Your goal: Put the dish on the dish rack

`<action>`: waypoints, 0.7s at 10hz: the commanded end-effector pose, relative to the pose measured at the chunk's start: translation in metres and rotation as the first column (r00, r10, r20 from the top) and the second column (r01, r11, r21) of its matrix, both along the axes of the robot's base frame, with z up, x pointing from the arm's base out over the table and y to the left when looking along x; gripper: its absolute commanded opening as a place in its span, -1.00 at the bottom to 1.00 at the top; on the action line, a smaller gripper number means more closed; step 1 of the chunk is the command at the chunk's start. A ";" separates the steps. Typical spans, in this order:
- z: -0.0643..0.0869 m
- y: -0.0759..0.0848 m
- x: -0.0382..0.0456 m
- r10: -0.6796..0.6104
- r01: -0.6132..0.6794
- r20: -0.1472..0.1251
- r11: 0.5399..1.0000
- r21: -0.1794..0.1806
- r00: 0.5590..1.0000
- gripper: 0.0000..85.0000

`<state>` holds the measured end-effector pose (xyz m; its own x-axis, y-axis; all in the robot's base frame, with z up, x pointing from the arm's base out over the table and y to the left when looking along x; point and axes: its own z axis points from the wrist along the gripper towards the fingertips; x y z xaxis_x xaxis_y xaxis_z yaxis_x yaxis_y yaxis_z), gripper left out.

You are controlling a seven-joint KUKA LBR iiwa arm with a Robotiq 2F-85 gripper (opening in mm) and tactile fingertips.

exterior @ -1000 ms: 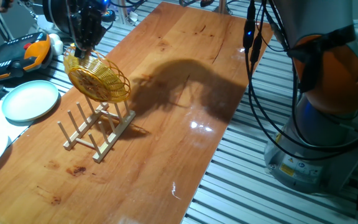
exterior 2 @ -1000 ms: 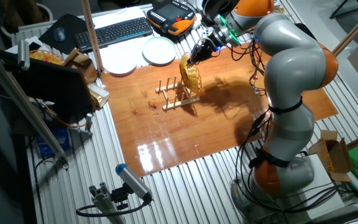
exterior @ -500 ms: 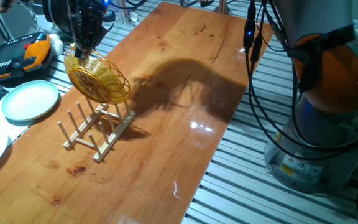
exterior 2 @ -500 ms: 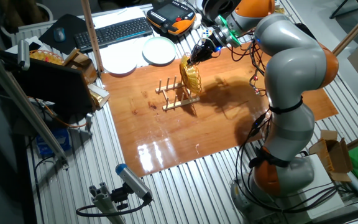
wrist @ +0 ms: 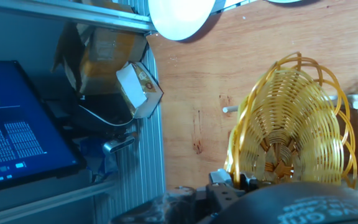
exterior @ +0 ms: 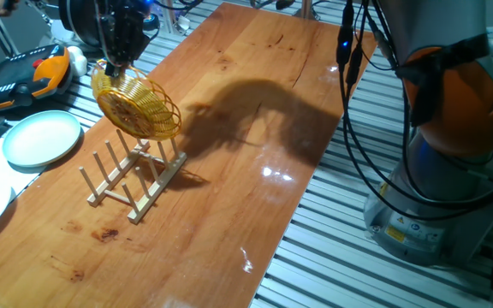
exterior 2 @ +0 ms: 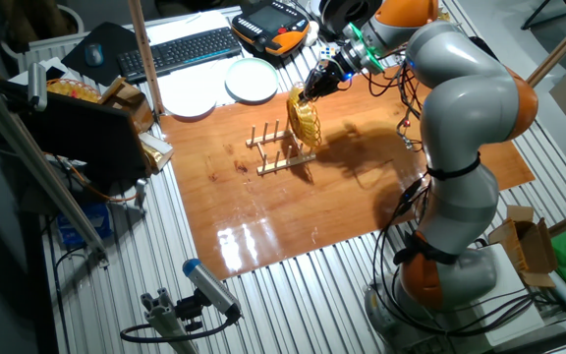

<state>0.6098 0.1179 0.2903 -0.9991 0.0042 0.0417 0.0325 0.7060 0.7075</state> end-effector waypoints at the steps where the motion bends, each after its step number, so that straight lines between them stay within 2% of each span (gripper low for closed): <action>1: -0.002 -0.001 -0.0005 0.000 0.000 0.000 1.000 0.003 1.000 -0.98; 7: -0.014 -0.011 -0.0043 -0.011 0.012 -0.017 1.000 0.023 1.000 -0.98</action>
<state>0.6055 0.1071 0.2764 -0.9982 0.0148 0.0584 0.0525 0.6887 0.7231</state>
